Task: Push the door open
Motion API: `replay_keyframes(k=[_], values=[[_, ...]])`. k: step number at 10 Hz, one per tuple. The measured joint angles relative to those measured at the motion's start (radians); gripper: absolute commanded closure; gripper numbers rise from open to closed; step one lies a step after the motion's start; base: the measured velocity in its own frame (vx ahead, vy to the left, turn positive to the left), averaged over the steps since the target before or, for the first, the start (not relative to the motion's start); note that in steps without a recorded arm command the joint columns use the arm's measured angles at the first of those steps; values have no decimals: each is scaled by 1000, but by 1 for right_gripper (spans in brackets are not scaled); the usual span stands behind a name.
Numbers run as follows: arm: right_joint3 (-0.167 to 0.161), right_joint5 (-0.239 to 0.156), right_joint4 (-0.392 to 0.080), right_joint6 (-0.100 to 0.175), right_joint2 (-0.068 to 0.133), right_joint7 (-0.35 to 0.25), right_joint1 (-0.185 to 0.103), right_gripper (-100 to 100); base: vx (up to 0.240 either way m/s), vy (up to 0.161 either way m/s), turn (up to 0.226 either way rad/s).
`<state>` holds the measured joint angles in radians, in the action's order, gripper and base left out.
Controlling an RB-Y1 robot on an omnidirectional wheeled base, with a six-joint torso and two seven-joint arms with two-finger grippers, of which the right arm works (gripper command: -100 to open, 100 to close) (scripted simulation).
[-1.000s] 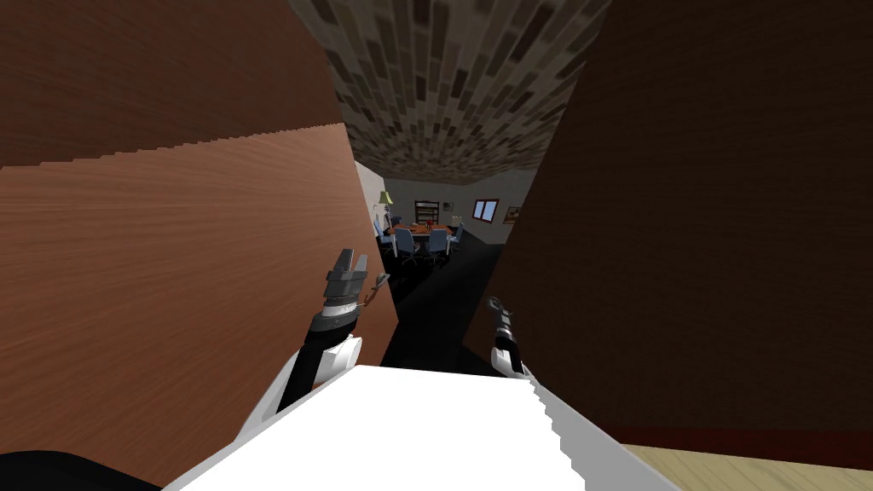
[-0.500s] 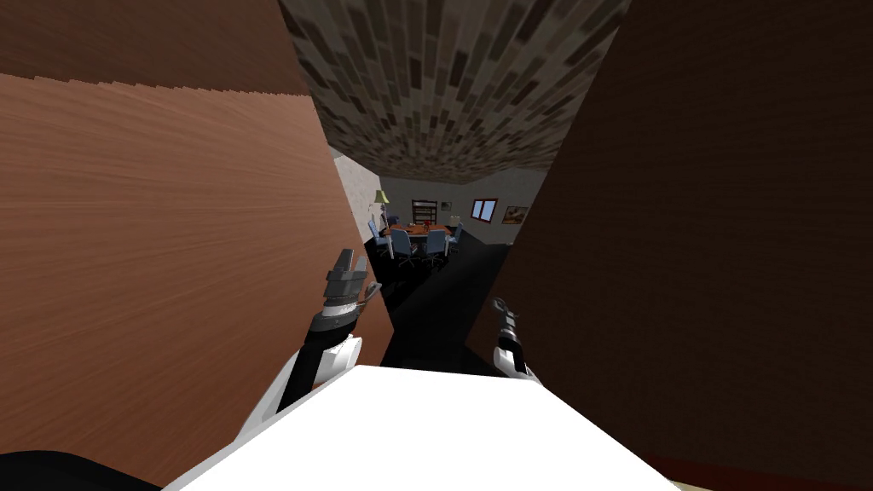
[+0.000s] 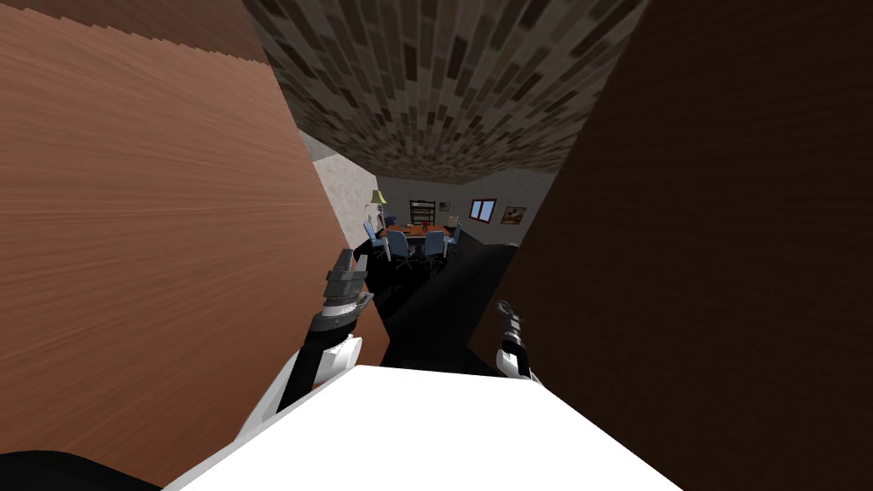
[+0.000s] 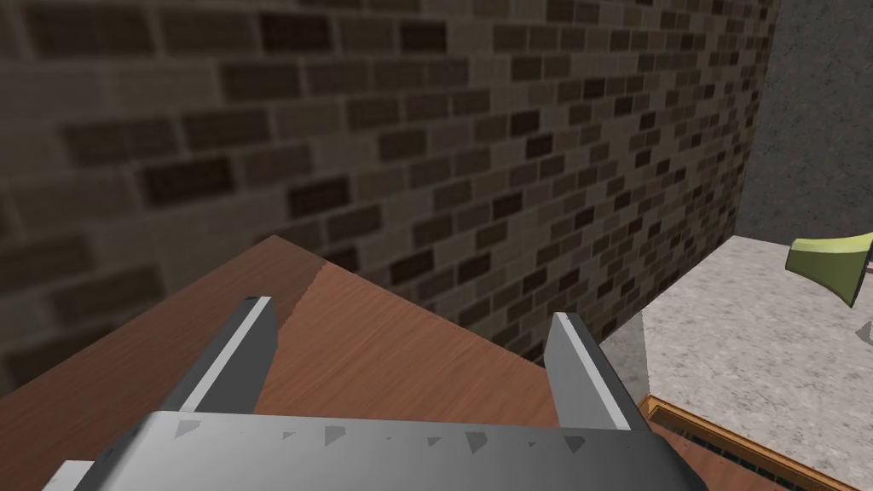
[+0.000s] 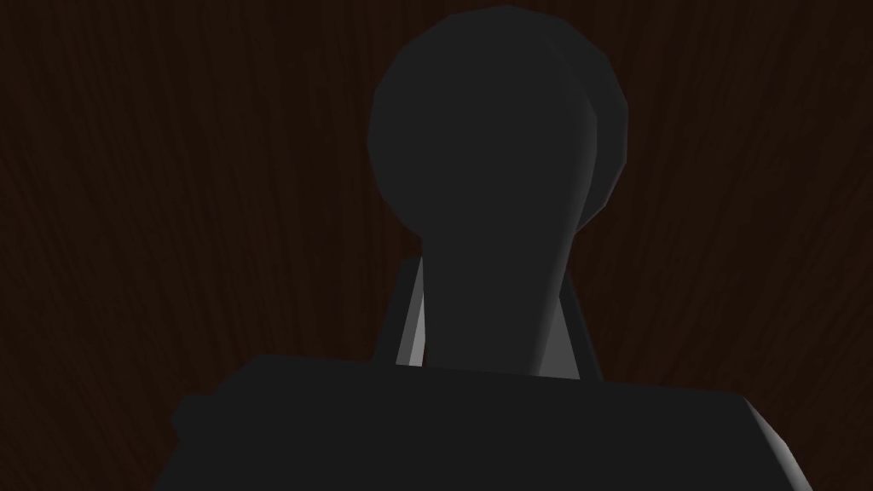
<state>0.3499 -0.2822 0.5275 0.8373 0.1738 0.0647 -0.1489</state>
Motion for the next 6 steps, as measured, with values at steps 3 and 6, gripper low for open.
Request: replay_keyframes(k=[3,6], values=[[23,-14,-4,2,6,11,-2,100,114,-3,-17],[43,-27,-6,-1,11,19,0,100,139,5,-39]])
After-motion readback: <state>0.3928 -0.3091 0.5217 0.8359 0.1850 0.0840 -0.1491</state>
